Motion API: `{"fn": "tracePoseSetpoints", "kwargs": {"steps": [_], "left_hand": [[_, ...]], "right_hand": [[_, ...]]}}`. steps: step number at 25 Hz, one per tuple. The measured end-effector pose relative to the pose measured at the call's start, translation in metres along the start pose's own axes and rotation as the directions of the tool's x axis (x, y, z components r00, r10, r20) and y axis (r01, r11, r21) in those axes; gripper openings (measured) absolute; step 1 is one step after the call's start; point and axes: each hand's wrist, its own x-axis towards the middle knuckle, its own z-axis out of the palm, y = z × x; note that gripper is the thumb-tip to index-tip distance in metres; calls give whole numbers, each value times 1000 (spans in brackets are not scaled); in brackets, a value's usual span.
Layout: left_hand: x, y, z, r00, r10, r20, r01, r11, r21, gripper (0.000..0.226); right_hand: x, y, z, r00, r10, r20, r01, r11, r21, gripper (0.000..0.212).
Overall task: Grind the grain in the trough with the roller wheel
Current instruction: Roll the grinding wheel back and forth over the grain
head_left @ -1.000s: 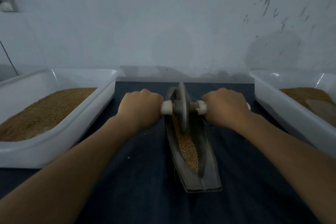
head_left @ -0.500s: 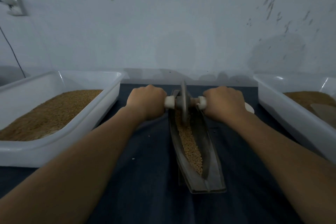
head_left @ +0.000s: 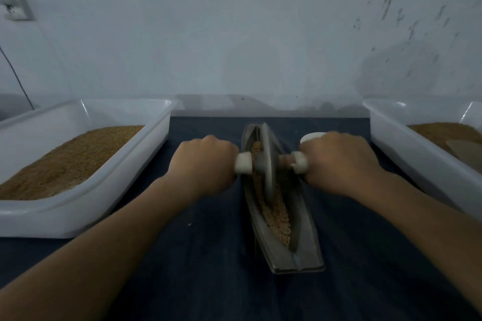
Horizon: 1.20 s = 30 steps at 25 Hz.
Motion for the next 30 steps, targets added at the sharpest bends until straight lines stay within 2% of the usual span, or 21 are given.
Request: {"fn": "tracePoseSetpoints", "kwargs": {"steps": [1, 3, 7, 9, 12, 15, 18, 22, 24, 26, 28, 30], "left_hand": [[16, -2, 3, 1000, -30, 0, 30, 1000, -2, 11], [43, -7, 5, 997, -72, 37, 72, 997, -17, 12], [26, -2, -3, 999, -26, 32, 25, 1000, 19, 11], [-8, 3, -7, 999, 31, -44, -29, 999, 44, 15], [-38, 6, -15, 983, 109, -145, -100, 993, 69, 30], [-22, 5, -13, 999, 36, -7, -36, 999, -7, 23], [23, 0, -5, 996, -41, 74, 42, 999, -7, 10], [31, 0, -9, 994, -50, 100, 52, 999, -14, 9], [2, 4, -11, 999, -6, 52, 6, 1000, -9, 12], [-33, 7, -17, 995, 67, -76, -65, 998, 25, 29], [-44, 6, -25, 970, 143, -196, -127, 988, 90, 46], [-35, 8, -21, 981, 117, -157, -103, 990, 93, 41]], "right_hand": [[17, -3, 4, 1000, 8, 7, -8, 1000, 7, 23], [46, -5, 11, 999, 33, 24, -33, 999, 35, 18], [27, 2, 15, 999, 28, 35, -31, 996, 89, 28], [-9, 5, 11, 998, -22, -55, 25, 999, 43, 32], [-43, 8, -5, 974, -91, -206, 89, 996, -17, 28], [-29, 4, -2, 989, -51, -135, 40, 996, -83, 30], [18, -4, 8, 998, 53, -15, -52, 998, 47, 23], [32, -2, 5, 997, 47, 63, -52, 995, 84, 19], [2, 1, 6, 1000, 12, 13, -13, 999, 53, 28], [-32, 4, 0, 990, -60, -129, 56, 998, -32, 37], [-50, 8, -7, 974, -90, -208, 87, 996, -26, 39], [-46, 7, -5, 981, -76, -179, 69, 997, -45, 39]]}}
